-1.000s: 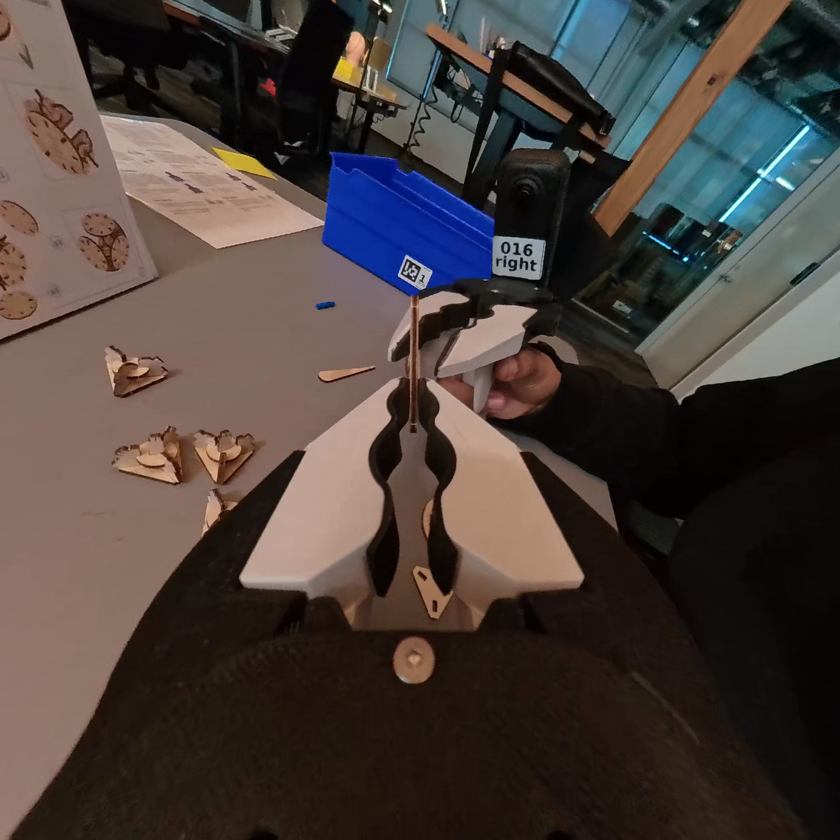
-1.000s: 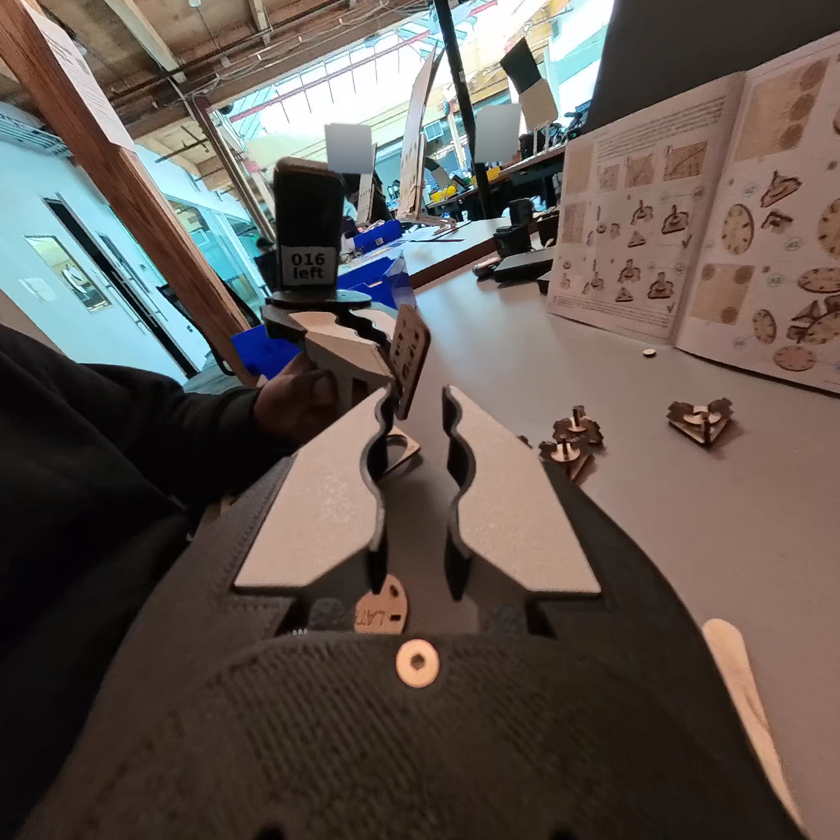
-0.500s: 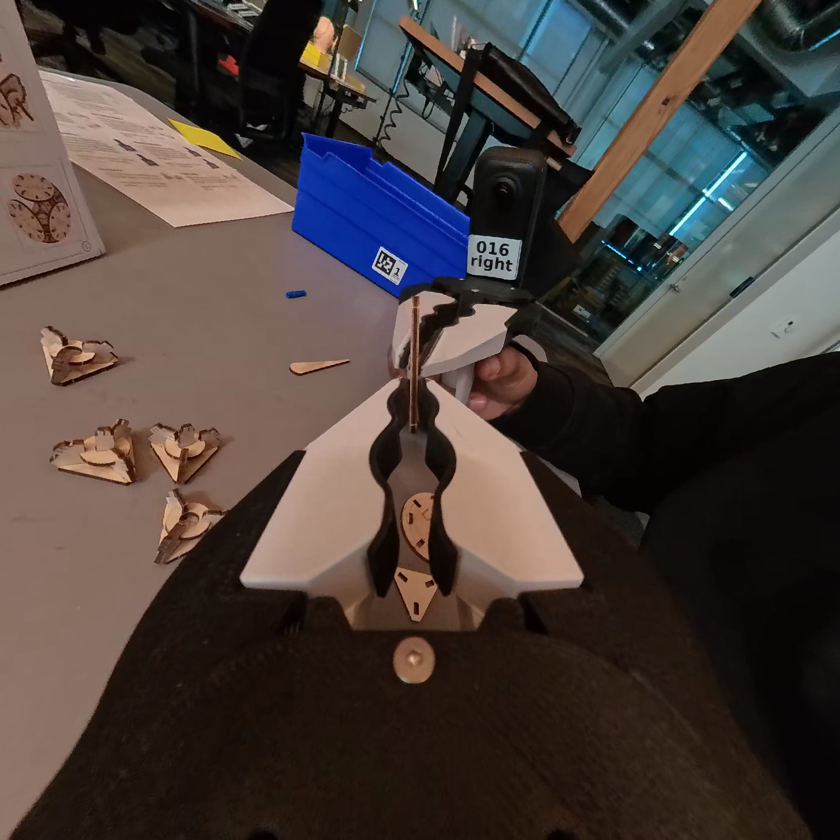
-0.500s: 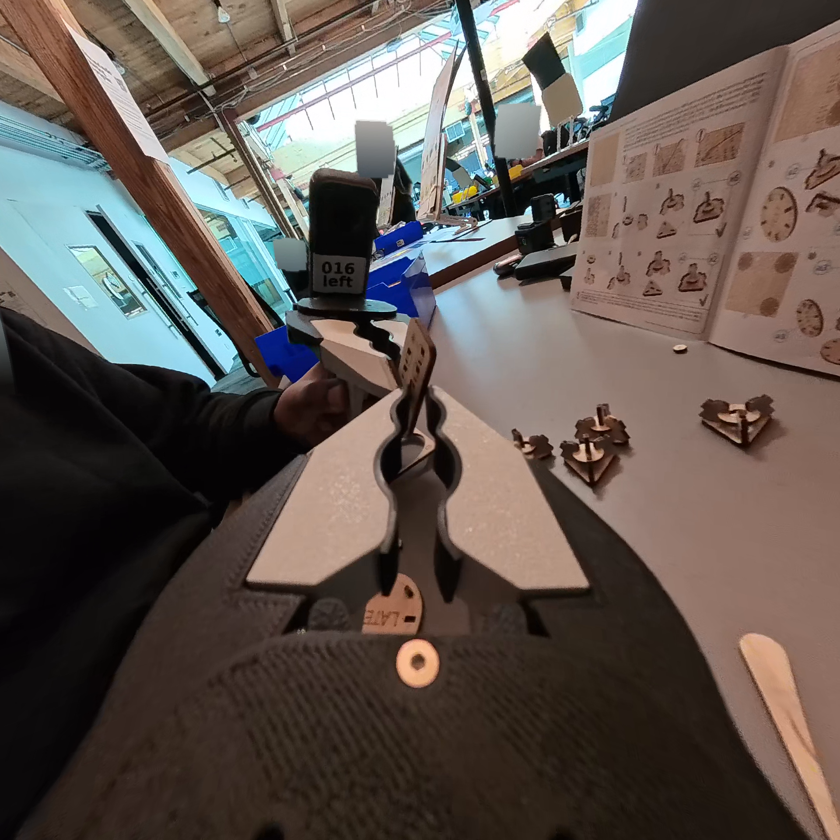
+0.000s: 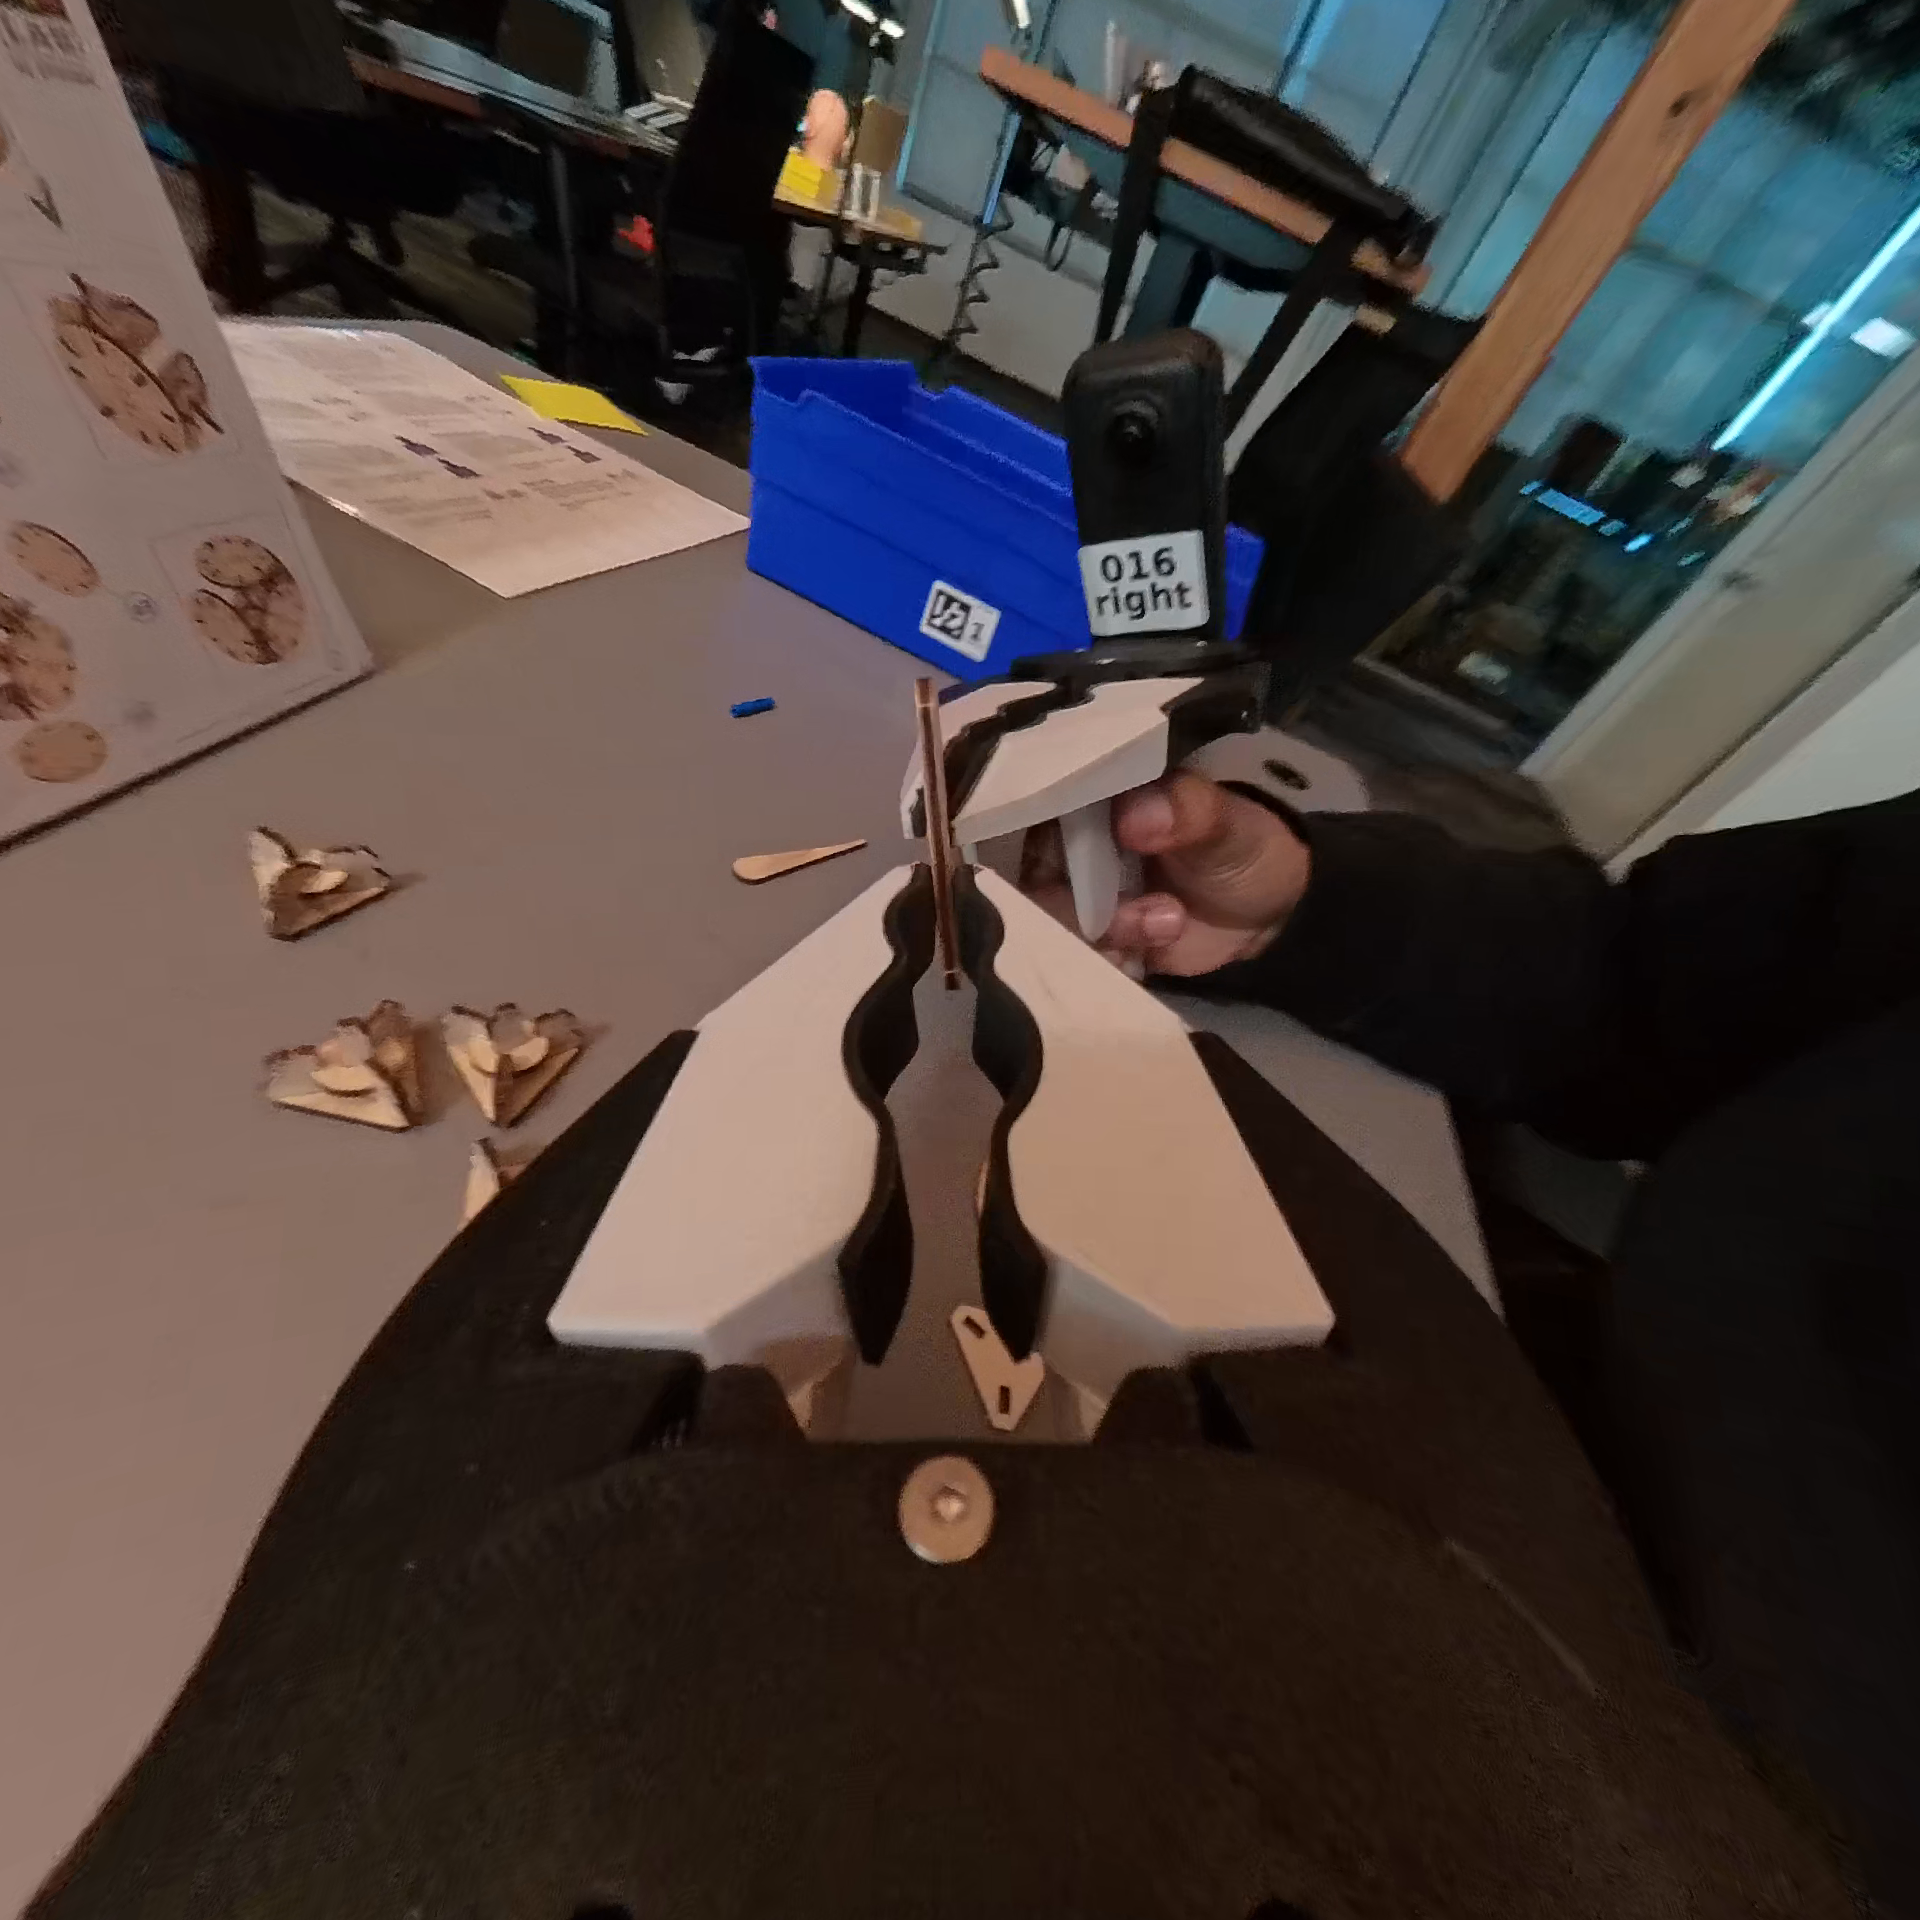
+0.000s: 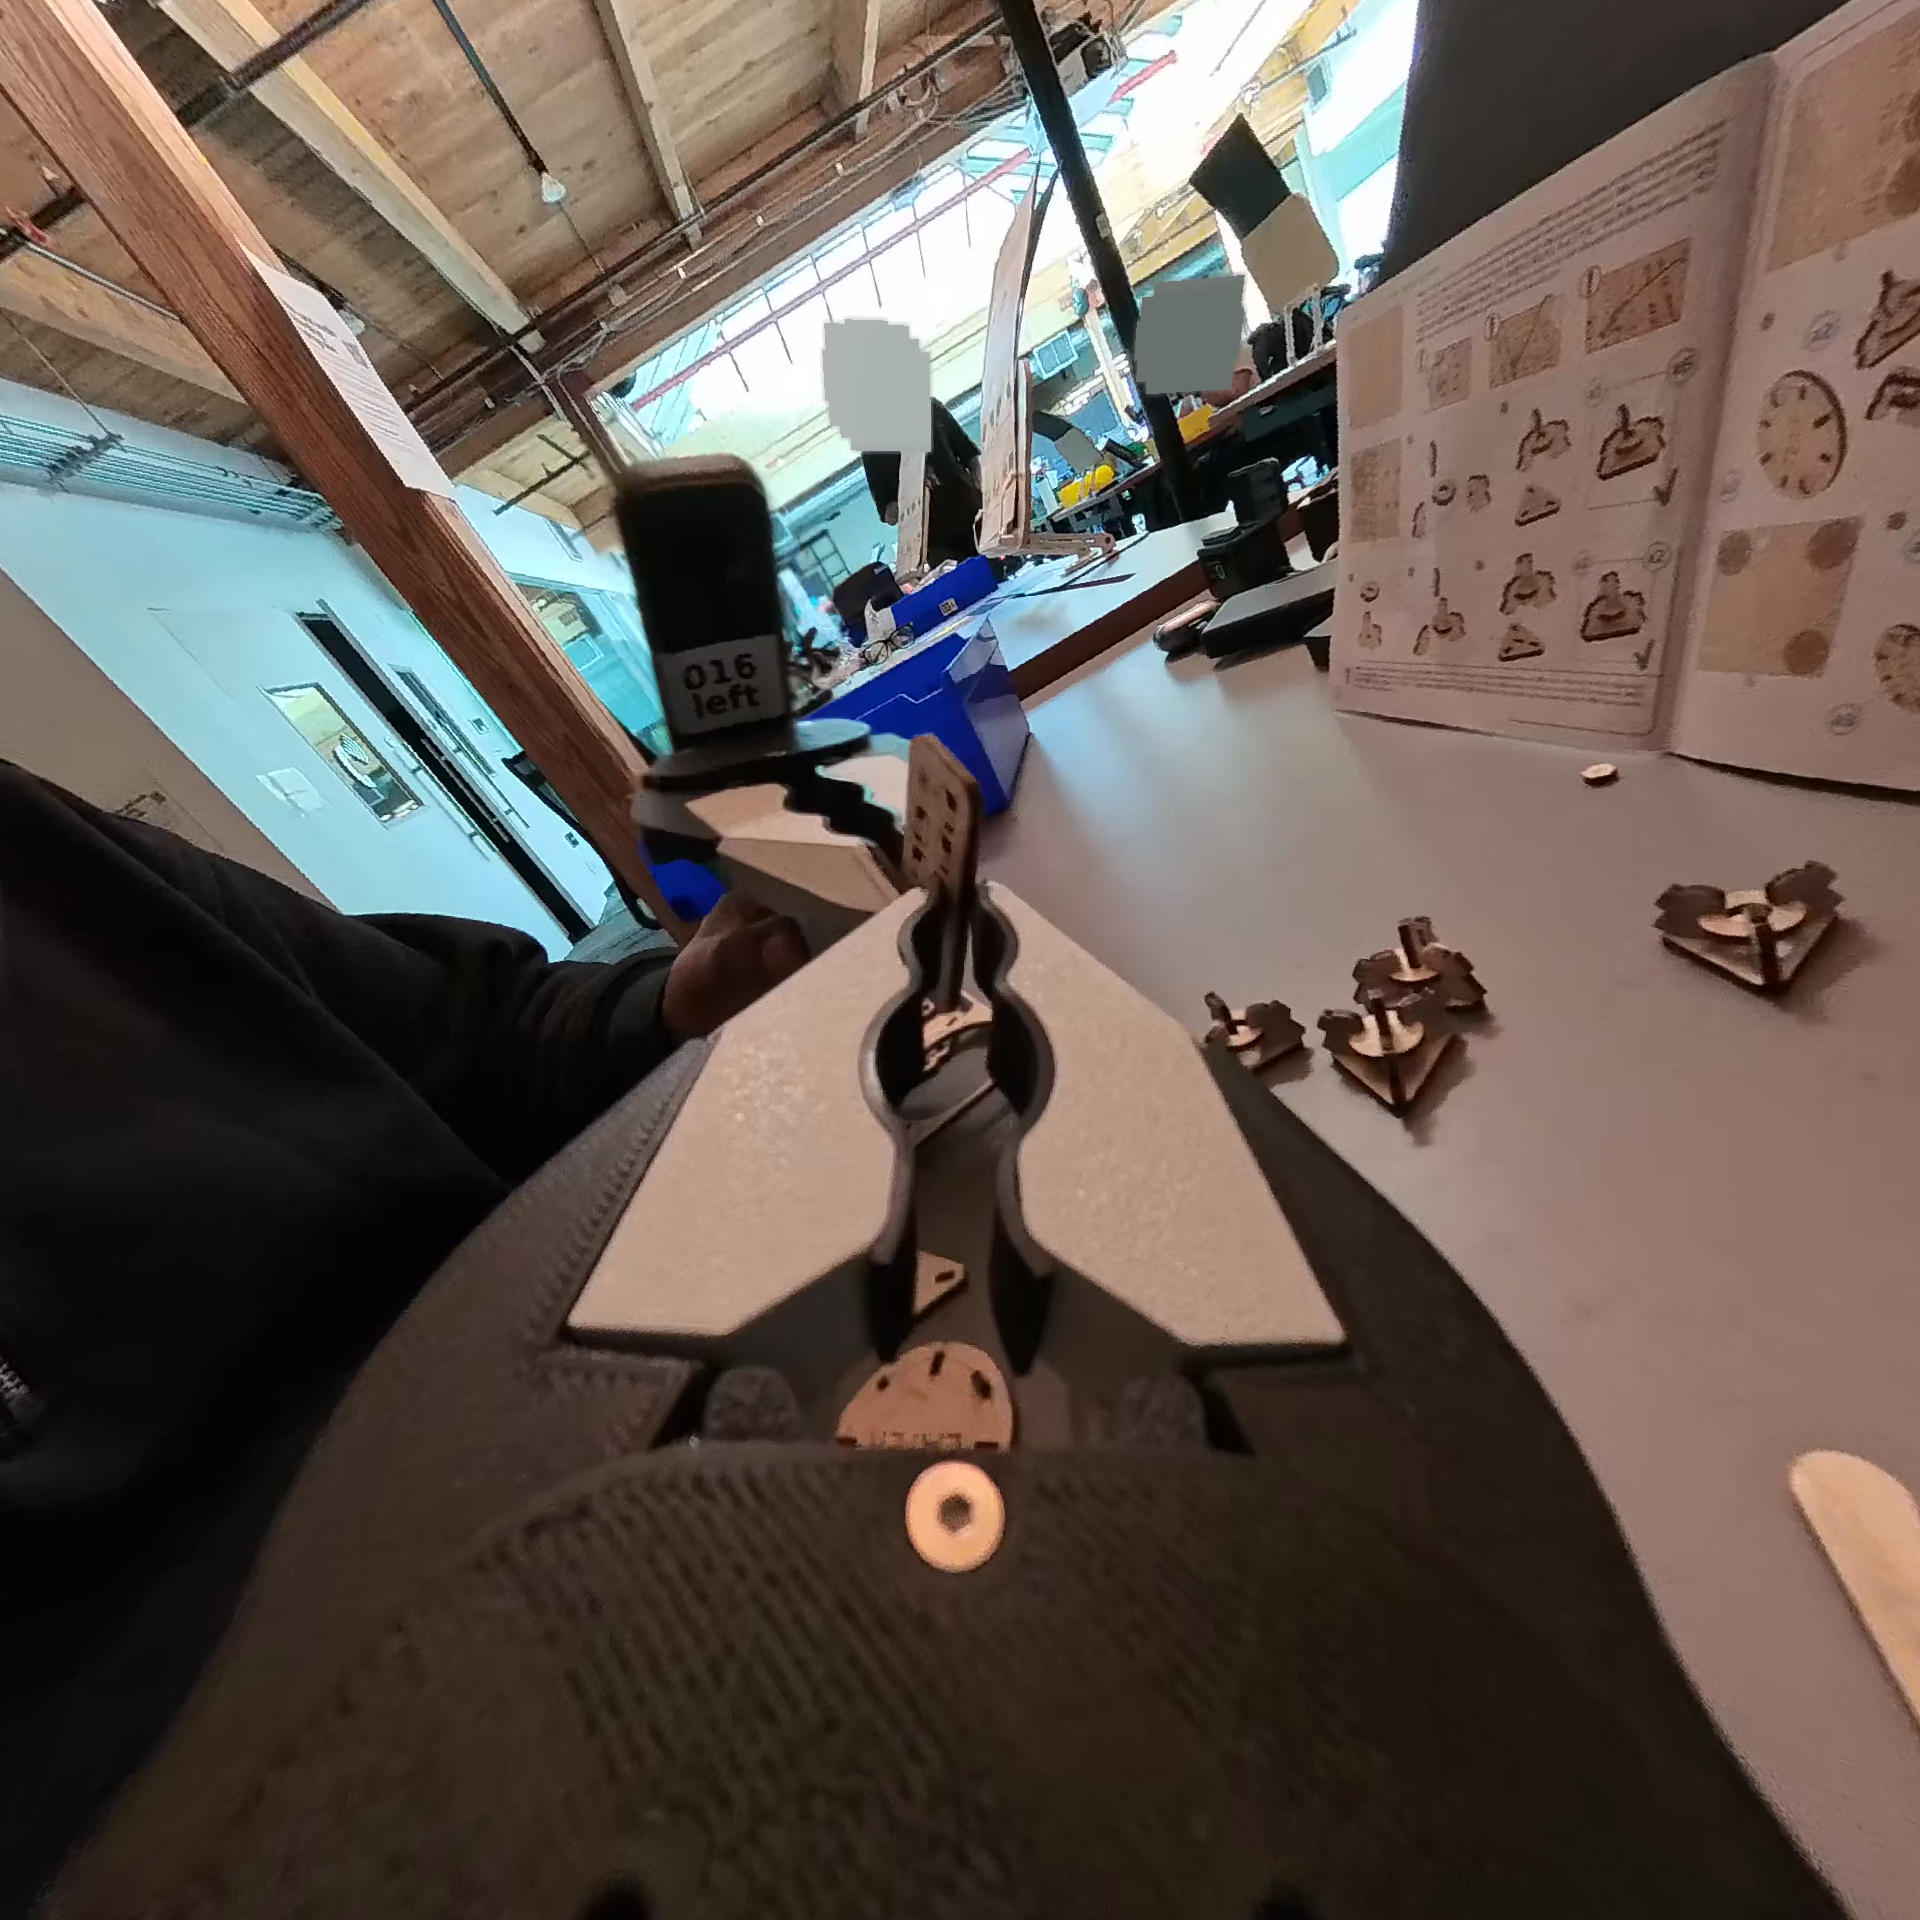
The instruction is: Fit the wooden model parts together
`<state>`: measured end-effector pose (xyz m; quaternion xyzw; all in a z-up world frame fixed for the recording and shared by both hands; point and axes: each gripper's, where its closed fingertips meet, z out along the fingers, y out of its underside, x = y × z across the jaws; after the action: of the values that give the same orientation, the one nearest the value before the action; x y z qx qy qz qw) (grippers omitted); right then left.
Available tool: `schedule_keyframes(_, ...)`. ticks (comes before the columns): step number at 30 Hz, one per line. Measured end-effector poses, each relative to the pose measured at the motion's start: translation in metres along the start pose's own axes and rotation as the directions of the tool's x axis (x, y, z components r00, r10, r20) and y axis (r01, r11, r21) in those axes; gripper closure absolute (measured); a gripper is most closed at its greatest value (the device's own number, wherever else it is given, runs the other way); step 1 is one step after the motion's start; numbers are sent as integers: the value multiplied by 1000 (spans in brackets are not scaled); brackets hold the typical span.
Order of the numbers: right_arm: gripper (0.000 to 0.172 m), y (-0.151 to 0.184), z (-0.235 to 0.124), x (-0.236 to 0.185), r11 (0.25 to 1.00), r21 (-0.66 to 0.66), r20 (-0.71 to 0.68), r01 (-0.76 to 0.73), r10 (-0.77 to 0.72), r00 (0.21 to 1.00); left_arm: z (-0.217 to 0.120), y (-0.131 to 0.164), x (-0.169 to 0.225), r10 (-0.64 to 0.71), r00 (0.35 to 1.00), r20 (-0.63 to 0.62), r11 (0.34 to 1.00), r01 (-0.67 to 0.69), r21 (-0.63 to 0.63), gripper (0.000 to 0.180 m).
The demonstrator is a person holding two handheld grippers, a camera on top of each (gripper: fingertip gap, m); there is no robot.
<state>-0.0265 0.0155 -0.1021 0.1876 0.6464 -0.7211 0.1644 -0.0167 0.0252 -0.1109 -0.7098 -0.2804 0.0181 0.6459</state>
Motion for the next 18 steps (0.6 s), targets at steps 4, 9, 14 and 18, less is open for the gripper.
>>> schedule_keyframes(4,169,0,0,1,1000,-5,-15,-4,4,1000,1,0,-1,145,983,109,989,-142,-33,178)
schedule_keyframes(9,168,3,0,6,998,-5,-36,-58,58,998,3,5,-4,231,956,183,972,-219,-82,177)
schedule_keyframes(14,168,8,0,15,998,-31,-103,-58,55,993,6,14,-12,355,903,243,932,-322,-164,176)
schedule_keyframes(18,168,-1,2,11,999,29,-65,-45,47,997,3,3,-11,192,968,161,981,-185,-60,178)
